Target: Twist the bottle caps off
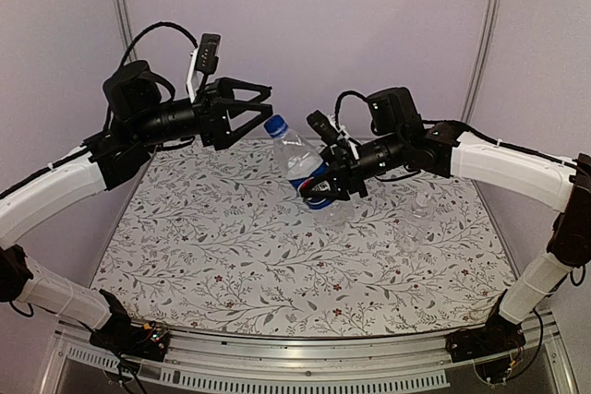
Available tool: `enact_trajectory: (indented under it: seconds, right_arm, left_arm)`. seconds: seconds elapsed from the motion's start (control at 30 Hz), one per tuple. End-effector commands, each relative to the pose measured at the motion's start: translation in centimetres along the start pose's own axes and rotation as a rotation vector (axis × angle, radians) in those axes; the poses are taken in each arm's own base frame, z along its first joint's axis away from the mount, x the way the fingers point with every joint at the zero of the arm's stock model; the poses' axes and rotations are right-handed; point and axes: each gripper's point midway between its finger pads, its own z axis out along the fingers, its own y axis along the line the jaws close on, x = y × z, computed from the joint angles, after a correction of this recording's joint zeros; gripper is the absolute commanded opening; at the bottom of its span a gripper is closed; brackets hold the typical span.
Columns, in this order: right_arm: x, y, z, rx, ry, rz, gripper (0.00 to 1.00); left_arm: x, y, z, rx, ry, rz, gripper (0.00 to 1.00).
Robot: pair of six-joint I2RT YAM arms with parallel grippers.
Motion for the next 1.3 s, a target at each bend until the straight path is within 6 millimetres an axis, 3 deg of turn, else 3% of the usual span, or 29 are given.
enact_trajectory:
  seconds: [0.0,0.4,0.97,1.27]
  right_arm:
    - [-1.1,3.5,-0.8,-0.162,-0.044,-0.035,0.39]
    - [-1.6,4.3,-0.7,-0.244,-0.083,-0.043,0.4]
    - [-2.3,3.5,-0.2,-0.227,-0.153,-0.065,0.39]
    - [-2.6,3.2,-0.1,-0.217,-0.175,-0.069,0.39]
  left_arm:
    - [0.4,-3.5,-0.2,0.243,0.029,0.08,0.95]
    - [0.6,-4.9,0.8,0.404,0.031,0.062,0.8]
    - [0.2,-4.8,2.1,0.417,0.008,0.061,0.64]
    - [0.7,-5.0,2.5,0.432,0.025,0.055,0.6]
